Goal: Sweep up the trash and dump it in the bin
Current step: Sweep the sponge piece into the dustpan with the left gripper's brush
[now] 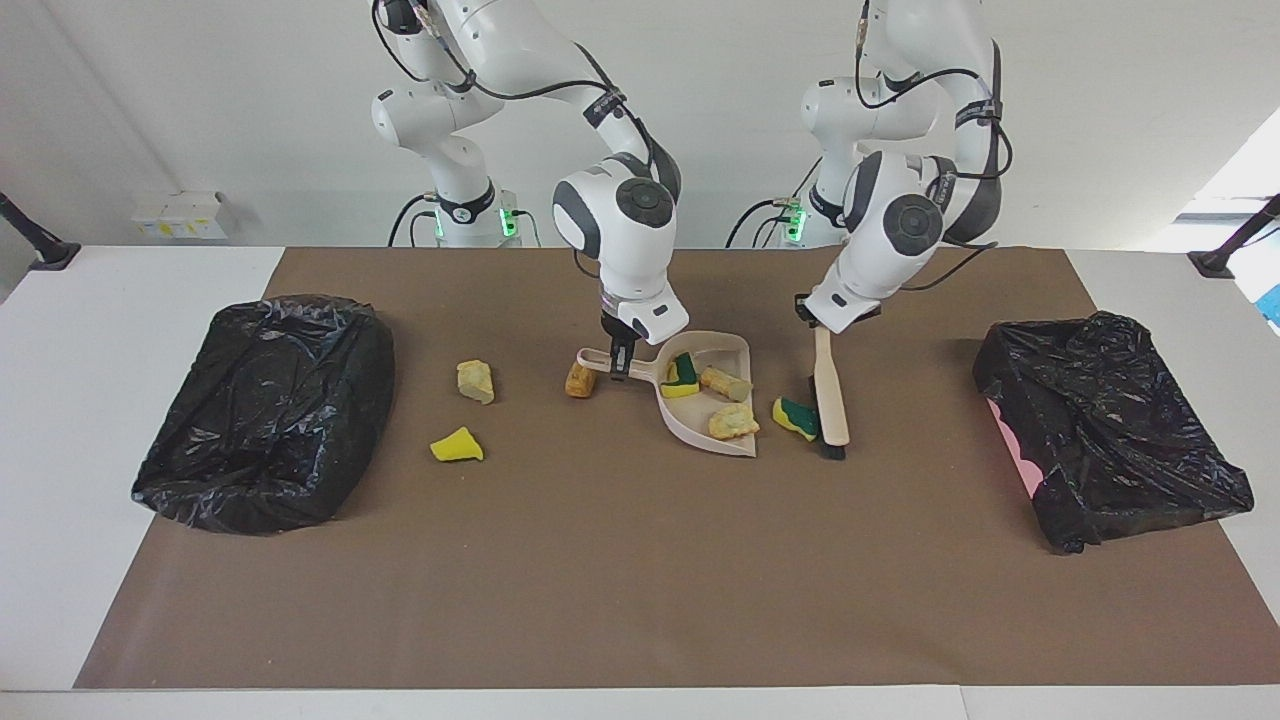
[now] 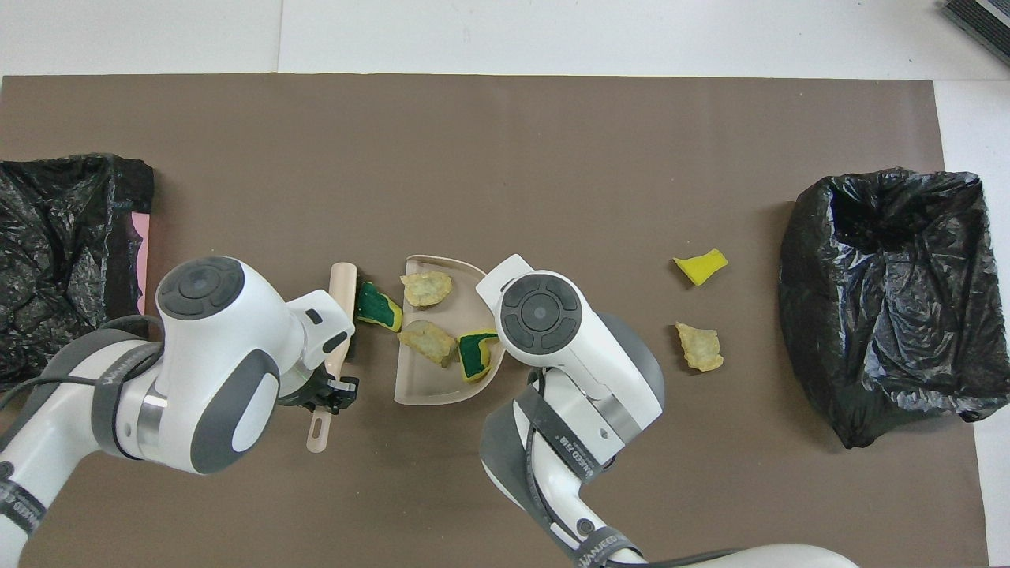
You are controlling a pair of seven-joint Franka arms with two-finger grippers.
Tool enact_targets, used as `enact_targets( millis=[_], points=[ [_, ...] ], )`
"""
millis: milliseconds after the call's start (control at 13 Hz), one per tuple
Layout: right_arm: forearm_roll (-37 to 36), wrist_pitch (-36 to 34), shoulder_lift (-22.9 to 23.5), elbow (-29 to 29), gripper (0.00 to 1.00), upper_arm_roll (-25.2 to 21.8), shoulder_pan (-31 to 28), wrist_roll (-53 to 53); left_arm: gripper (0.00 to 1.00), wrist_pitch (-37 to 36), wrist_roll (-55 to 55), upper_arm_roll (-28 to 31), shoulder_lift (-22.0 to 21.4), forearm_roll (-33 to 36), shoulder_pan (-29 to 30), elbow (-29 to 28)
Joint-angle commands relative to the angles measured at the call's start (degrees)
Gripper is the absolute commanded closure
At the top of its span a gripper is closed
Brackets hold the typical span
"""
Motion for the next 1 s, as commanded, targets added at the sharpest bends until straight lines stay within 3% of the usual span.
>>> enact_targets(
  millis=[0,231,462,693,925],
  points=[
    [-0.6,1.1,0.2,-0.4,1.0,0.3,-0.3,1.7,1.0,1.1,0.9,-4.4,-2.7,-3.2,-0.2,-2.3],
    [-0.7,1.0,0.2,-0.6,1.0,0.3,-0.4,1.7,1.0,0.0,0.0,-7.4,-2.6,-8.2,-0.2,-0.9],
    [-0.7,-0.3,-0.4,-0.2,1.0,0.3,-1.0,0.9,1.0,-6.1,-1.7,-6.9,-2.9,-9.1,0.6,3.7],
    [-0.7,-2.2,-2.5,-0.1,1.0,0.3,-3.8,-1.8,1.0,-6.6,-7.0,-6.7,-6.4,-9.0,2.5,3.6],
    [-0.6,-4.8,-3.2,1.5,1.0,0.3,-6.6,-7.1,1.0,-6.5,-10.3,-6.6,-7.3,-8.3,2.5,2.8]
  ],
)
